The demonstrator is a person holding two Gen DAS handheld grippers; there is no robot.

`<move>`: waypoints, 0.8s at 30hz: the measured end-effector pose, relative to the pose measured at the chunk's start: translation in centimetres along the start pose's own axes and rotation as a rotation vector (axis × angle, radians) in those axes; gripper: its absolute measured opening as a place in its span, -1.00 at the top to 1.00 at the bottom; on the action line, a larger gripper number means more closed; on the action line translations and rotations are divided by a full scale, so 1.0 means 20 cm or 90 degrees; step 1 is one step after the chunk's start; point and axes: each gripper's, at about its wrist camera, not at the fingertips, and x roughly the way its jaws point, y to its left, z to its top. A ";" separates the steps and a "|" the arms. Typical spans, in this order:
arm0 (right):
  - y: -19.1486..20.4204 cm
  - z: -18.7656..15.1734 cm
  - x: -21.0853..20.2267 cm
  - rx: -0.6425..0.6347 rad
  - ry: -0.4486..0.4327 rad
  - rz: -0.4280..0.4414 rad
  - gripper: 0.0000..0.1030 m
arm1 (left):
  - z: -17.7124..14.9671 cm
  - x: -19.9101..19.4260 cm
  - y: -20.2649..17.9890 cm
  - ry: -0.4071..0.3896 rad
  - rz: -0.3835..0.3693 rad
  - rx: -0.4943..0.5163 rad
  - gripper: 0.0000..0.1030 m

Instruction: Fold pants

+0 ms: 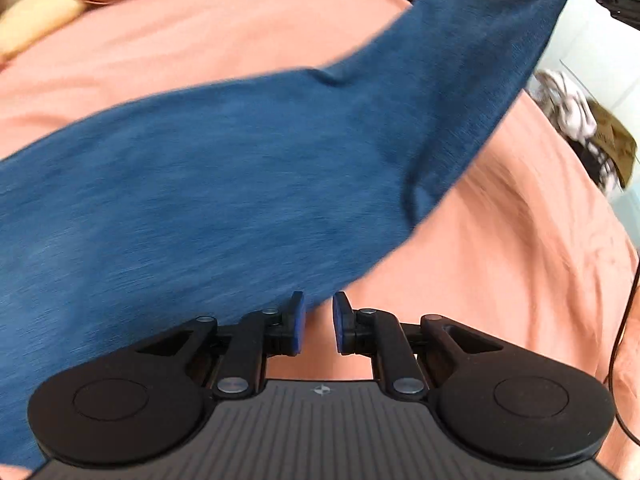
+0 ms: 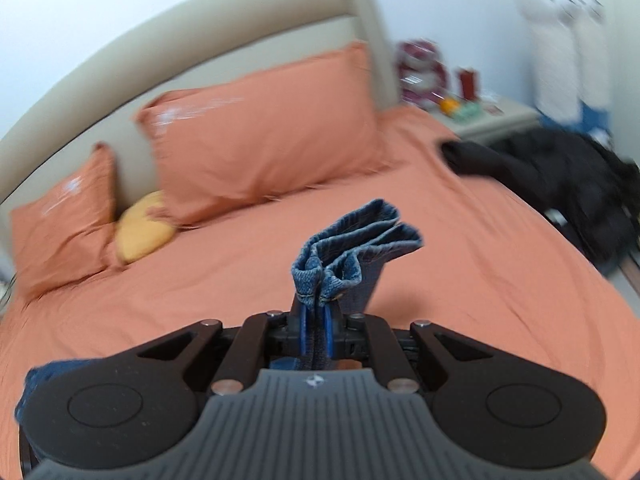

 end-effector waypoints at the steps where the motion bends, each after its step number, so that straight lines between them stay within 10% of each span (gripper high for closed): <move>1: 0.09 0.00 0.00 -0.016 0.000 0.008 0.92 | -0.03 -0.06 0.05 -0.012 0.007 -0.008 0.68; 11: 0.88 -0.20 0.19 -0.129 0.062 0.098 0.92 | -0.22 -0.48 0.61 -0.095 0.049 -0.119 0.68; 24: 1.34 -1.21 0.70 -0.292 0.295 0.098 0.92 | -0.47 -0.59 1.02 -0.111 -0.032 -0.302 0.45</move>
